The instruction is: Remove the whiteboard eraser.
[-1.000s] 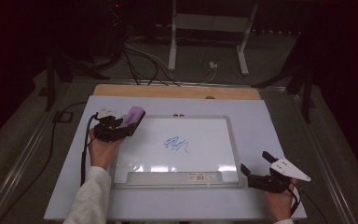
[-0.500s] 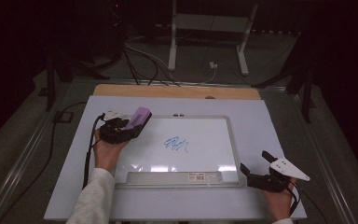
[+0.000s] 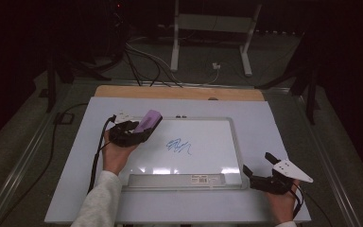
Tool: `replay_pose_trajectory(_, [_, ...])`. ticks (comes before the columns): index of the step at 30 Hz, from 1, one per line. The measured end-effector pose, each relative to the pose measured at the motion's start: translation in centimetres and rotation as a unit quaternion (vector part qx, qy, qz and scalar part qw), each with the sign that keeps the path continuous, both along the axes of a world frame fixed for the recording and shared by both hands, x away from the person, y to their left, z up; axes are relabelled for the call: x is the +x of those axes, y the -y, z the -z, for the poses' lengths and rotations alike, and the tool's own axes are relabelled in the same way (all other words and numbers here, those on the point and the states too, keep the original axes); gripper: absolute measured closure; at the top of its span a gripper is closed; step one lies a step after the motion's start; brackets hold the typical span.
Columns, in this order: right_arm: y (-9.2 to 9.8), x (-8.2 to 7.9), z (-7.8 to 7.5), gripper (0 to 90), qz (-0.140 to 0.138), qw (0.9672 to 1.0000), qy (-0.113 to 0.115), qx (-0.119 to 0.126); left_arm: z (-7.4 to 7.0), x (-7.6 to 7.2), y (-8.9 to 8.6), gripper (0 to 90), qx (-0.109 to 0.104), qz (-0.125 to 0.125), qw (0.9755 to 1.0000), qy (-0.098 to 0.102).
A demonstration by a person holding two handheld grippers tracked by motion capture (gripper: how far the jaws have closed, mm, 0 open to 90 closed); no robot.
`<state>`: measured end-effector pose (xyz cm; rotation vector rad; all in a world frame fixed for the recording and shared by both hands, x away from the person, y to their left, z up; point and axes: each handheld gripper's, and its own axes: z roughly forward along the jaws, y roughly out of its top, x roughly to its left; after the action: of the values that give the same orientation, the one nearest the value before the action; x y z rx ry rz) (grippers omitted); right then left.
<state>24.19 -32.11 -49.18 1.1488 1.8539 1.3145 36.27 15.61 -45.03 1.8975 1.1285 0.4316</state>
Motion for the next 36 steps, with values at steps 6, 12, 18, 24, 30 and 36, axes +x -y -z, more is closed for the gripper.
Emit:
replay_pose_trajectory(6, [0.2,-0.2,0.0,0.7,0.004,1.0000,0.001,-0.001,0.3,0.0,0.8,41.1,0.002,0.009,1.0000,-0.001])
replay_pose_trajectory(12, [0.3,-0.3,0.0,0.7,0.003,1.0000,0.001,-0.001,0.3,-0.3,1.6,41.1,0.008,0.018,0.9998,0.002])
replay_pose_trajectory(18, [0.4,-0.3,-0.1,0.7,0.003,1.0000,0.002,0.000,0.4,-0.6,2.2,41.1,0.011,0.027,0.9996,0.002])
replay_pose_trajectory(24, [0.2,-0.3,-0.1,0.7,0.001,1.0000,0.002,-0.003,0.6,-0.9,2.7,41.1,0.014,0.033,0.9994,0.005])
replay_pose_trajectory(30, [0.2,-0.3,-0.1,0.7,0.000,1.0000,0.002,-0.005,0.8,-1.2,3.2,41.1,0.014,0.039,0.9991,0.004])
replay_pose_trajectory(36, [0.4,-0.2,0.0,0.7,0.001,1.0000,0.002,-0.003,1.2,-1.3,3.9,41.1,0.016,0.045,0.9988,0.001])
